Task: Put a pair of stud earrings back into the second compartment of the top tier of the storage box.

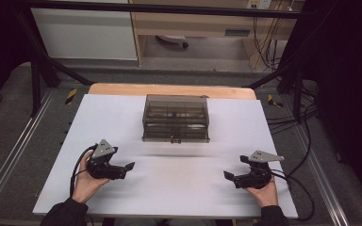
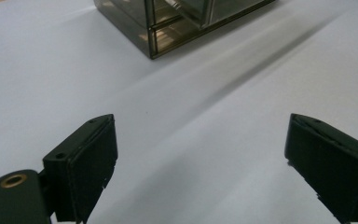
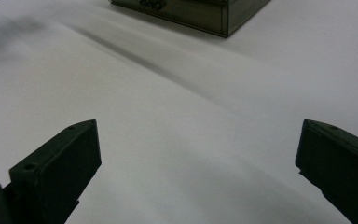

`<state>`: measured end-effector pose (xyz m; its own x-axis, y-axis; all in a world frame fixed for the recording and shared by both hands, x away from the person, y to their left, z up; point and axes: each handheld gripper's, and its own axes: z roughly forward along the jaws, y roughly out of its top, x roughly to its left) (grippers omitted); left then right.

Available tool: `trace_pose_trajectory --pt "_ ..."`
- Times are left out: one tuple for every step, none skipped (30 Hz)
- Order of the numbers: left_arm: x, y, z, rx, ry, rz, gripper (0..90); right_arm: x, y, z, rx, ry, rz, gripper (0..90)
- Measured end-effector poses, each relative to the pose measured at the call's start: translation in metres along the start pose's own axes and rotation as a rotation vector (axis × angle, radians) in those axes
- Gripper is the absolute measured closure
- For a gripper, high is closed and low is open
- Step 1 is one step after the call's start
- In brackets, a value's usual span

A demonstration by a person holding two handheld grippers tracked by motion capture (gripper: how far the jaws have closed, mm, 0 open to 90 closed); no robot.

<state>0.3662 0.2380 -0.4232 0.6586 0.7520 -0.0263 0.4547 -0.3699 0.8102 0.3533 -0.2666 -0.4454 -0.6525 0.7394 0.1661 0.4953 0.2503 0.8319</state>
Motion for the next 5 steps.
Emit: trace_pose_trajectory --pt "0.0006 -0.0015 -0.0008 -0.001 0.002 -0.001 8.7 -0.0001 -0.0001 0.0003 -0.001 -0.001 -0.002 0.5" --pt "0.0009 -0.003 -0.0016 -0.005 0.005 -0.003 8.7 -0.0001 -0.0001 0.0004 0.0 -0.001 -0.003 0.6" --pt "0.0012 -0.0039 -0.0022 -0.007 0.003 -0.003 8.7 0.0 -0.0002 0.0003 -0.001 -0.001 -0.002 0.5" --pt "0.0015 -0.0055 -0.0031 -0.011 0.001 -0.004 8.7 0.0004 -0.0002 0.0 -0.001 0.0 0.002 0.6" --pt "0.0016 -0.0068 -0.0036 -0.014 0.001 -0.004 8.7 0.0 -0.0001 -0.0001 -0.003 0.0 -0.002 0.6"
